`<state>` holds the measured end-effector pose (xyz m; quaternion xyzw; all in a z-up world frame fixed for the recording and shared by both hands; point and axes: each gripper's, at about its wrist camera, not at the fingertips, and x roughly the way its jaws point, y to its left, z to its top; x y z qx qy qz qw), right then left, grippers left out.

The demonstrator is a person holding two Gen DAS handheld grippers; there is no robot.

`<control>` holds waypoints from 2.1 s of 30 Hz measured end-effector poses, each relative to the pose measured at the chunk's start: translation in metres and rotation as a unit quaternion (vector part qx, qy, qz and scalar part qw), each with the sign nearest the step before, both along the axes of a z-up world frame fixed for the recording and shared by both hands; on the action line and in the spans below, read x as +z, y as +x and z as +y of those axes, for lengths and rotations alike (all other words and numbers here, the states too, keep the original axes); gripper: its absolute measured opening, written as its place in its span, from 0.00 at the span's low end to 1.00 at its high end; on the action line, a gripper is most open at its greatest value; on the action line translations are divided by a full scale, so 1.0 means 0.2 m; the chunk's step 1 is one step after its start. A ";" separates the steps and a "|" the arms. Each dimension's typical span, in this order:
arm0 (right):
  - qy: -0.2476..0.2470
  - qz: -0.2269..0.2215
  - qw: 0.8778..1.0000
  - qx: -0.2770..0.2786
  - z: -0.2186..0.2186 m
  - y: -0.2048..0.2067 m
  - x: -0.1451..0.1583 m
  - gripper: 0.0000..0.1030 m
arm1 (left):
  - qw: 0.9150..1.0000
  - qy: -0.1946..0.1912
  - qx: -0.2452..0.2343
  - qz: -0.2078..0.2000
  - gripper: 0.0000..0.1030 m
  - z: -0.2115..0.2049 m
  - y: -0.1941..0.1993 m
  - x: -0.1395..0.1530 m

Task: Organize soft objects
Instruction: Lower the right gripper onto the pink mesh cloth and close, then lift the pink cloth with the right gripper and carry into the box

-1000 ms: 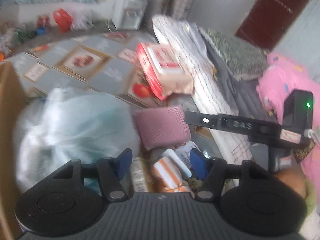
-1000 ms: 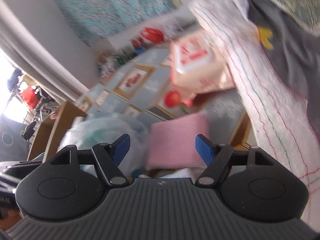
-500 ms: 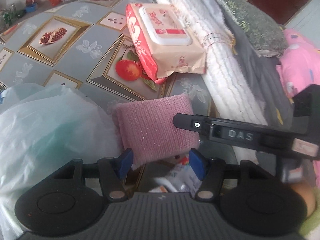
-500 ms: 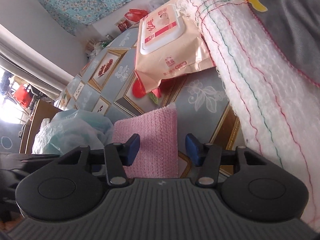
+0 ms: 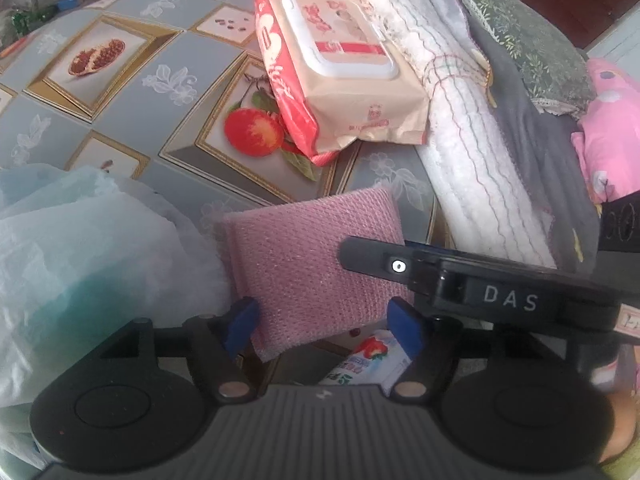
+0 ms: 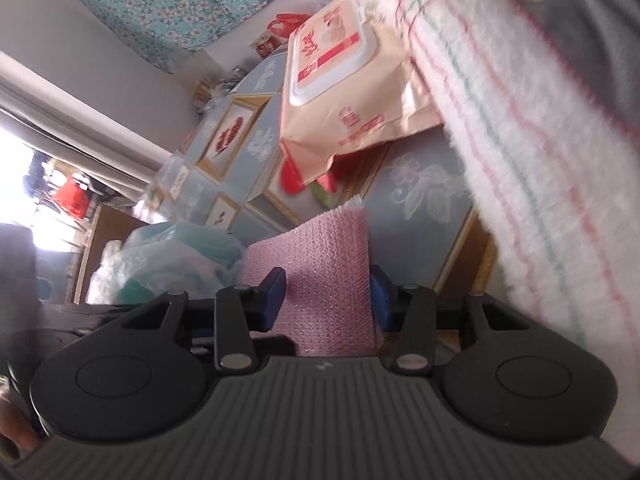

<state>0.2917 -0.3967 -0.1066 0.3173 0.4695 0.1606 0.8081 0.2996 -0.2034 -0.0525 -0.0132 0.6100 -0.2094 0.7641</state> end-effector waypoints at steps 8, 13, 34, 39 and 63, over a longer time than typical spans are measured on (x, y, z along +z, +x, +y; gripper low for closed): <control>0.034 -0.002 0.999 -0.021 -0.04 -0.02 0.01 0.38 | 1.000 -0.011 -0.002 -0.023 0.71 0.01 -0.03 0.06; 0.031 -0.039 0.998 -0.028 -0.04 -0.06 0.16 0.38 | 0.998 -0.029 -0.004 -0.060 0.71 0.03 -0.08 0.21; 0.051 -0.180 0.979 0.083 0.52 -0.38 0.94 0.39 | 0.972 -0.104 0.096 -0.188 0.71 0.76 -0.62 0.85; 0.053 -0.181 0.969 0.160 0.90 -0.36 1.04 0.40 | 0.959 -0.114 0.174 -0.192 0.71 1.12 -0.75 0.85; -0.122 -0.129 0.935 0.307 2.06 0.09 0.80 0.39 | 0.922 -0.188 0.331 -0.068 0.66 1.76 -0.66 0.24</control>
